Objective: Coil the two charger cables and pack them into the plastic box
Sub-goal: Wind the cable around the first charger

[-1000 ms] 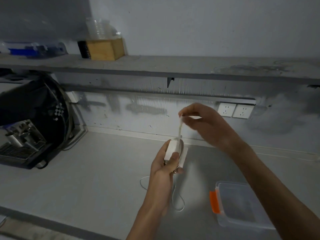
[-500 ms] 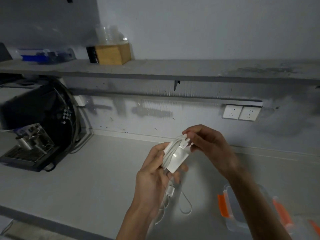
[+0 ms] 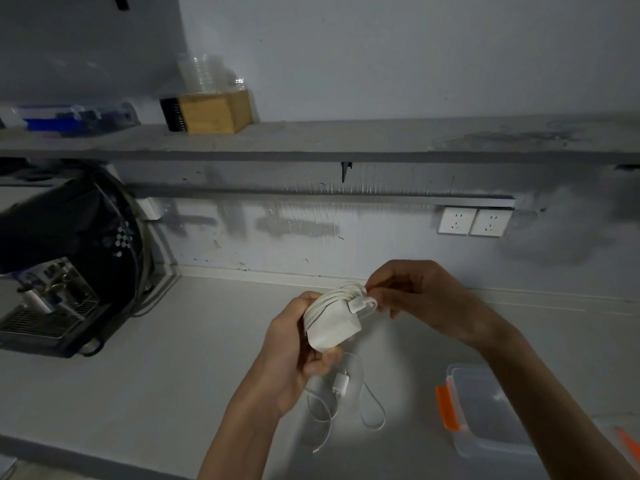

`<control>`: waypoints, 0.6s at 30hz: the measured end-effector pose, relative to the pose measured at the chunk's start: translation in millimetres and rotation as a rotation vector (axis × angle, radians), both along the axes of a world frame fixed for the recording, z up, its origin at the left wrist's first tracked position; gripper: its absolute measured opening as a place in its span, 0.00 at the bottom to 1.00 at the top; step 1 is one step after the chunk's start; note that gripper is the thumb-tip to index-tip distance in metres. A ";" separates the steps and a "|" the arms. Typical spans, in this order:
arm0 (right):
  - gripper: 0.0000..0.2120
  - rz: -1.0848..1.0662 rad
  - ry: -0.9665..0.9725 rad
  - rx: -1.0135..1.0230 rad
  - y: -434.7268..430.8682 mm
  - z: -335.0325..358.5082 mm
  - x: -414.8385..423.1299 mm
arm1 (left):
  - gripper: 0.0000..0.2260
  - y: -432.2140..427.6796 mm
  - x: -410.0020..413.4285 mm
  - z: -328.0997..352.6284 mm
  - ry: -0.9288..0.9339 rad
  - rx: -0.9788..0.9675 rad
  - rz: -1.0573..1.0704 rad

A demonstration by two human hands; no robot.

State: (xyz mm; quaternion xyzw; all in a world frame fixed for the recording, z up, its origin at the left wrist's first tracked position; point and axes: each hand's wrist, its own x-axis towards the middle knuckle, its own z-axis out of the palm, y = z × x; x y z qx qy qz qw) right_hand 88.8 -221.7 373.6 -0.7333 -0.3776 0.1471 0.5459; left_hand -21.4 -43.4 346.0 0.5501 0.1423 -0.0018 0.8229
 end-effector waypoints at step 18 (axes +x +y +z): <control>0.10 -0.060 0.324 0.070 -4.4 -16.8 -0.4 | 0.22 -7.5 35.9 -29.9 0.167 -0.291 -0.076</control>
